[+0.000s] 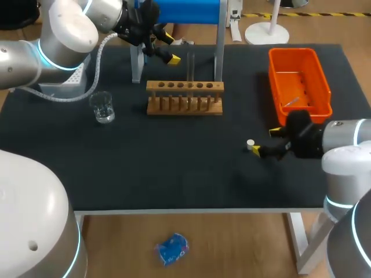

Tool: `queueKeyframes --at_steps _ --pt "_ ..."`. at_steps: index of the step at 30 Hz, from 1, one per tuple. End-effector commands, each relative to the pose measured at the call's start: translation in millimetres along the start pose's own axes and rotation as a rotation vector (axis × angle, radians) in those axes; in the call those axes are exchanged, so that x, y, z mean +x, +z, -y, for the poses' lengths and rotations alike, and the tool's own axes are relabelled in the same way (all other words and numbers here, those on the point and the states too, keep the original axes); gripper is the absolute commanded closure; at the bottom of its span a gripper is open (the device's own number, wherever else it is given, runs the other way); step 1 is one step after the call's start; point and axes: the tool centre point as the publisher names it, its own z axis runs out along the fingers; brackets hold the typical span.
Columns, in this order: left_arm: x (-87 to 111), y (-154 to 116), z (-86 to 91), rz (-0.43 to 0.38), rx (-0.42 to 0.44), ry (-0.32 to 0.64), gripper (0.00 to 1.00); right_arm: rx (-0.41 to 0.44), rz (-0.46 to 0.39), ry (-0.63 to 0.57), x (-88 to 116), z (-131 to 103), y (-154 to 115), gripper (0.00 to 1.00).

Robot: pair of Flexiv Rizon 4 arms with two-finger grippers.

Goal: Invert the test tube, pick up the pipette, mount the tip to pipette, aspirate from beaker and dispense into the tube, eject the tip, return the pipette, and cap with the stopper.

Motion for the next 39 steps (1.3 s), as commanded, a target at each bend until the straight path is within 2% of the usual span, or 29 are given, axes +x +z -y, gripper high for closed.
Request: queueKeyframes --at_steps 1,8,14,19,25,30,35,39 --pt "-0.6 -0.3 0.3 -0.002 -0.003 -0.001 0.00 0.015 0.008 -0.002 2.2 0.1 11.0 0.06" --pt "-0.6 -0.3 0.3 -0.002 -0.003 -0.001 0.00 0.037 0.031 -0.013 3.8 4.0 23.1 0.07" --pt "-0.6 -0.3 0.3 -0.002 -0.003 -0.001 0.00 0.046 0.057 -0.011 3.3 5.9 30.1 0.18" --pt "-0.6 -0.3 0.3 -0.002 -0.003 -0.001 0.00 0.042 0.068 -0.010 2.5 6.4 33.7 0.13" --pt "-0.6 -0.3 0.3 -0.002 -0.003 -0.001 0.00 0.045 0.078 -0.016 1.5 7.6 40.0 0.23" --pt "-0.6 -0.3 0.3 -0.002 -0.003 -0.001 0.00 0.051 0.083 -0.010 -0.2 10.2 43.6 0.35" --pt "-0.6 -0.3 0.3 -0.002 -0.003 -0.001 0.00 0.053 0.086 -0.001 -1.9 11.7 46.2 0.40" --pt "-0.6 -0.3 0.3 -0.002 -0.003 -0.001 0.00 0.056 0.083 0.004 -2.7 13.0 48.5 0.41"
